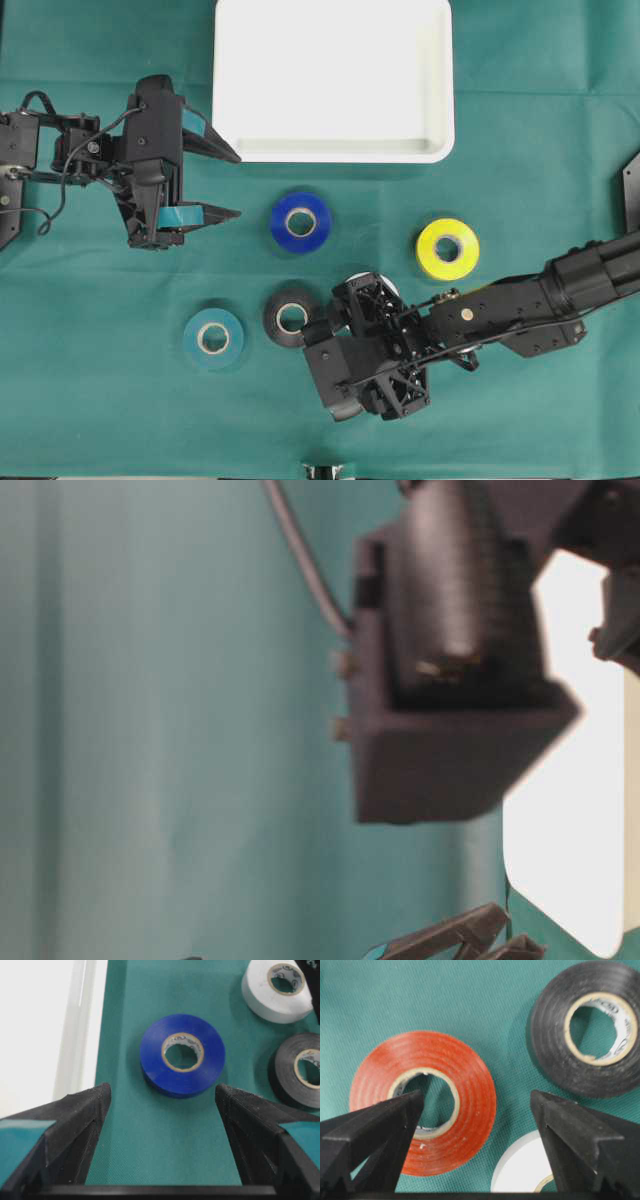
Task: Put the tape alternately from left to right into the white case.
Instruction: 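Lower the right gripper into the roll's hole and close it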
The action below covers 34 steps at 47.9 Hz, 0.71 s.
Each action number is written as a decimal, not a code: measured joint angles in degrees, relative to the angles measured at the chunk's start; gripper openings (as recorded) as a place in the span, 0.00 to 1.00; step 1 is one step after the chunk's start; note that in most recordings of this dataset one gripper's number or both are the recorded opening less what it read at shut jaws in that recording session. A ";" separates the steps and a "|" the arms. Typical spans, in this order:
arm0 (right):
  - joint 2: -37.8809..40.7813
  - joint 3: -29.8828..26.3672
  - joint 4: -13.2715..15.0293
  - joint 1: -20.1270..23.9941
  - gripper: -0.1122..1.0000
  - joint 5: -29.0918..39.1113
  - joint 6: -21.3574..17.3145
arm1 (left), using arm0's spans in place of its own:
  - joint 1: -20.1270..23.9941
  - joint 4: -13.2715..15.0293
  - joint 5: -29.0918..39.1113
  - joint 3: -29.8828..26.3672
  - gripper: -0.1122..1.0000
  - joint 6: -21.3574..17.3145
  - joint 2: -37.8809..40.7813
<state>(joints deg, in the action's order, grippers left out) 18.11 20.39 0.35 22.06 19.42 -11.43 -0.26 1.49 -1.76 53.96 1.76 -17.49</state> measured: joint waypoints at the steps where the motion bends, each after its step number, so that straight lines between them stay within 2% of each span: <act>1: 0.26 -0.09 0.00 -0.09 0.72 0.26 0.00 | -0.09 0.00 -0.09 0.00 0.90 0.00 0.09; 7: 0.70 -0.62 0.09 -0.44 0.68 1.14 -0.35 | -0.35 0.00 0.00 0.00 0.90 0.09 0.09; 34: 0.79 -0.97 0.88 -0.88 0.65 1.49 -0.53 | -0.44 -0.09 0.00 0.09 0.90 0.35 0.09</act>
<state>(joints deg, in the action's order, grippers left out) 18.90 19.42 1.23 21.18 20.92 -11.95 -0.70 1.41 -1.76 54.05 2.11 -17.40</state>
